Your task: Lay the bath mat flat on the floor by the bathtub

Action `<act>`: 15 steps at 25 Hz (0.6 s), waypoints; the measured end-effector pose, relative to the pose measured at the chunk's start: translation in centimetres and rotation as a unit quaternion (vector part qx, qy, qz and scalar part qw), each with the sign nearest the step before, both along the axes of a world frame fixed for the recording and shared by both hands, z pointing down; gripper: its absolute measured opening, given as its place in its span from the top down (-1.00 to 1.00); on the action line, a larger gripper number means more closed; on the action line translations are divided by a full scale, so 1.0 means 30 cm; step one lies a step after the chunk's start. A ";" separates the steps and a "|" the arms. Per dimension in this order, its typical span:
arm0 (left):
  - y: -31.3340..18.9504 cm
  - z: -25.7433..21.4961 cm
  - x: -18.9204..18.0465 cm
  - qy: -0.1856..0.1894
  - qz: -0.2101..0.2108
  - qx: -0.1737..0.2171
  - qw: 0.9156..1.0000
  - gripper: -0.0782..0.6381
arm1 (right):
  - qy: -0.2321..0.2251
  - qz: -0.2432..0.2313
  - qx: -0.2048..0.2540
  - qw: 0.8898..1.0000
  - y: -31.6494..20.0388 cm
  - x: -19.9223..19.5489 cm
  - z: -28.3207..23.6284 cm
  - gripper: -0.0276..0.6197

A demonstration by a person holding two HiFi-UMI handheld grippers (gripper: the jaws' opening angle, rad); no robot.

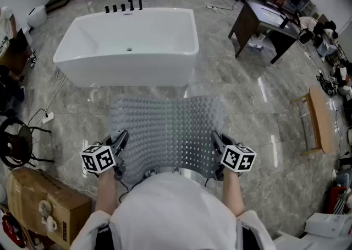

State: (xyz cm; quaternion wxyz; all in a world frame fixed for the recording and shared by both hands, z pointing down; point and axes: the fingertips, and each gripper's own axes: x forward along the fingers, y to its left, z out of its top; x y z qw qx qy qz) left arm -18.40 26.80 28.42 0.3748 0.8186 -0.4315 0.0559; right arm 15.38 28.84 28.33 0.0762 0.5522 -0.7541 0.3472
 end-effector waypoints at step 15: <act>0.006 0.064 0.038 -0.001 -0.020 -0.021 1.000 0.65 | -0.005 -0.006 -0.006 1.000 -0.016 0.042 0.043 0.79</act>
